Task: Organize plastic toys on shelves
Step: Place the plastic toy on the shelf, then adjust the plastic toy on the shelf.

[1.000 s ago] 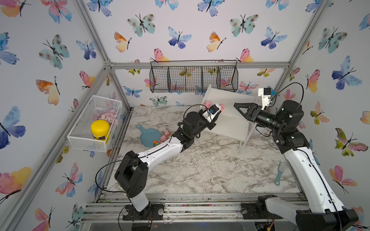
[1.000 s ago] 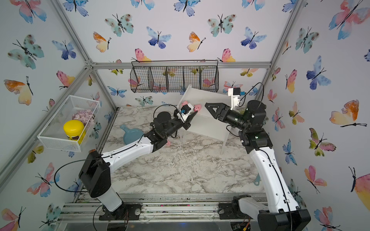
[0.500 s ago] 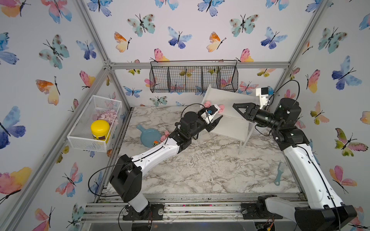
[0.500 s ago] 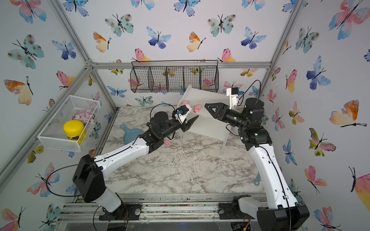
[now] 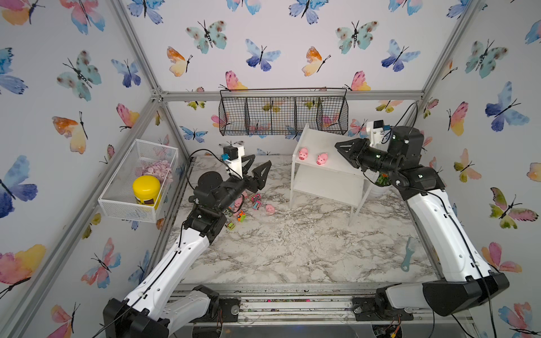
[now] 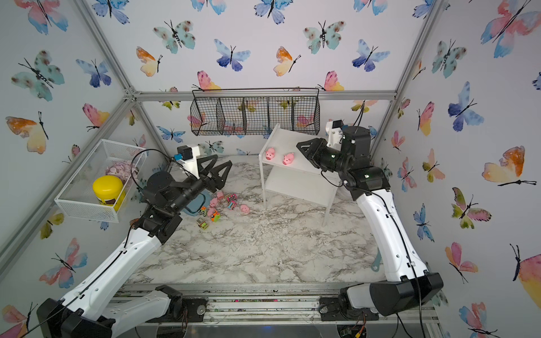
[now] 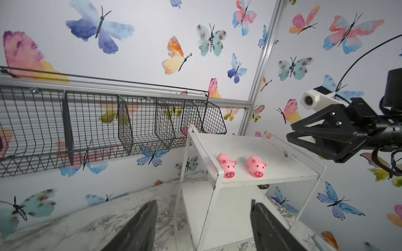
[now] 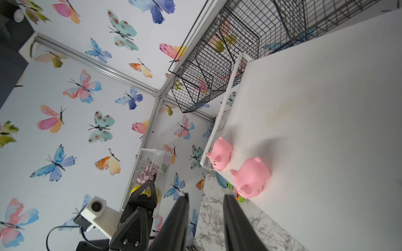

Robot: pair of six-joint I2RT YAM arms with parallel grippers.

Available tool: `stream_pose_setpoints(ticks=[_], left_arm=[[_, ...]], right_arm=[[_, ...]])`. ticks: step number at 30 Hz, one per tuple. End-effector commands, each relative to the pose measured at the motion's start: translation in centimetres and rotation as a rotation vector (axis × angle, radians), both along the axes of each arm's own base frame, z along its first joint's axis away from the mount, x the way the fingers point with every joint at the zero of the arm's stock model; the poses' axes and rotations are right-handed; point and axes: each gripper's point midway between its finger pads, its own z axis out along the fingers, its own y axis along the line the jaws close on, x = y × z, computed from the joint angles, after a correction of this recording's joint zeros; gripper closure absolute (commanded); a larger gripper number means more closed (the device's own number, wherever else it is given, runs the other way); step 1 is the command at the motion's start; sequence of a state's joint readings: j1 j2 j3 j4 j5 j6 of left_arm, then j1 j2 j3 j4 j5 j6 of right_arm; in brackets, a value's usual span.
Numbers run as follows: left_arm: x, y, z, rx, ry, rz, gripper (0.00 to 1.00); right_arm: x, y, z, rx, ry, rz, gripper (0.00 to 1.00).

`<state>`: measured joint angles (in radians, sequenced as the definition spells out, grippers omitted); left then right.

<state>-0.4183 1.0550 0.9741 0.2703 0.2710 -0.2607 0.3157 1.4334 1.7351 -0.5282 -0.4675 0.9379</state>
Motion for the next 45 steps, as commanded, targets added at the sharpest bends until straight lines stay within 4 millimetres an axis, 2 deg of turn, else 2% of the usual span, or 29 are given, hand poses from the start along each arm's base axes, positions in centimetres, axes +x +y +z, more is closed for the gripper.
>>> stream_pose_setpoints(ticks=[1,7,13,22,38,41,45], left_arm=[[-1.6,0.2,-3.2,-0.050,0.145,-0.052,0.27],[-2.6,0.8,-5.0,-0.054,0.183,-0.043,0.27],[-2.8,0.8,-4.5,-0.038,0.163,-0.045,0.27],[-2.8,0.7,-4.4,-0.024,0.153,-0.050,0.27],[-3.0,1.0,-4.4,-0.010,0.142,-0.038,0.26],[-3.0,1.0,-4.3,-0.010,0.139,-0.037,0.26],[-3.0,1.1,-4.3,-0.007,0.138,-0.035,0.26]], right_arm=[[0.8,-0.7,-3.0,-0.076,0.220,-0.171,0.68],[1.3,0.2,-4.2,-0.085,0.320,-0.200,0.64],[1.4,0.2,-4.7,-0.121,0.334,-0.217,0.62],[2.2,1.2,-5.7,-0.110,0.347,-0.197,0.62],[2.4,1.8,-7.8,-0.119,0.398,-0.185,0.65],[2.4,2.0,-8.2,-0.116,0.404,-0.173,0.71],[2.5,2.3,-8.5,-0.113,0.407,-0.164,0.73]])
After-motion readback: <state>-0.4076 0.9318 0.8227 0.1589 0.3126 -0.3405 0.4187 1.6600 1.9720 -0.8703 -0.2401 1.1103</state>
